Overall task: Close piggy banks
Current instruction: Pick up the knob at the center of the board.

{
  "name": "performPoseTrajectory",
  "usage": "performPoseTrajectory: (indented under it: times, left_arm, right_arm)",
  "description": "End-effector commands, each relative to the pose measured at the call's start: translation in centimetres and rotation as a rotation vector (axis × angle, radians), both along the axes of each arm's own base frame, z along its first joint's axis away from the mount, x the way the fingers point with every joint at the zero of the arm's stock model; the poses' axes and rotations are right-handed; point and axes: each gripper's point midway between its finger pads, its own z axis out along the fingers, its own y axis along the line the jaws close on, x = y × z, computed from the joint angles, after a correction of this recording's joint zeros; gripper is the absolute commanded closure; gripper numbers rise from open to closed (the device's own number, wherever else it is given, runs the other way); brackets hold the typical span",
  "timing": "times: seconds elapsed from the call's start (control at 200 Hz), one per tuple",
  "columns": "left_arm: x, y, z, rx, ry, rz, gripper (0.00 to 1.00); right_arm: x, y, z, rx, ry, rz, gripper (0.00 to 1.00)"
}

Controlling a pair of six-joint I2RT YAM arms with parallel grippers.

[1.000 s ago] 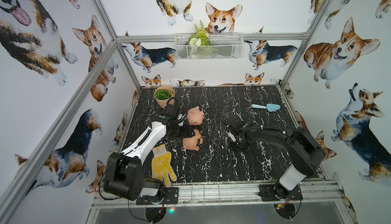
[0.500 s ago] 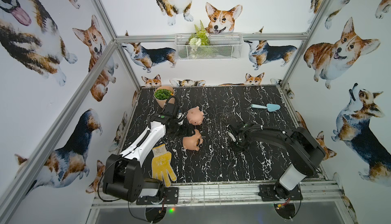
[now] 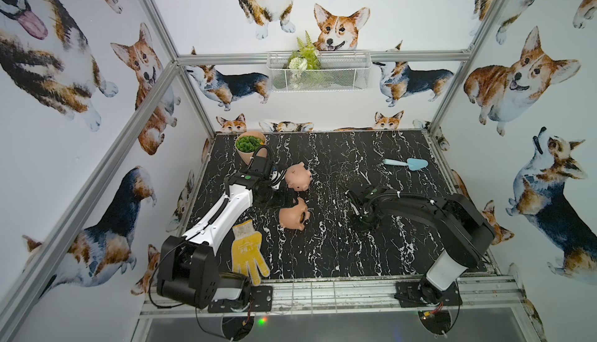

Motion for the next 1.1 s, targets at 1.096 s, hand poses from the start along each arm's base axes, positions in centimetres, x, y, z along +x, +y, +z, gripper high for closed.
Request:
performPoseTrajectory:
  times: [1.096]
  left_arm:
    - [0.1,0.5,0.8,0.018,-0.002,-0.011,0.12]
  right_arm:
    - [2.6,2.9,9.3,0.415,-0.419,0.015,1.0]
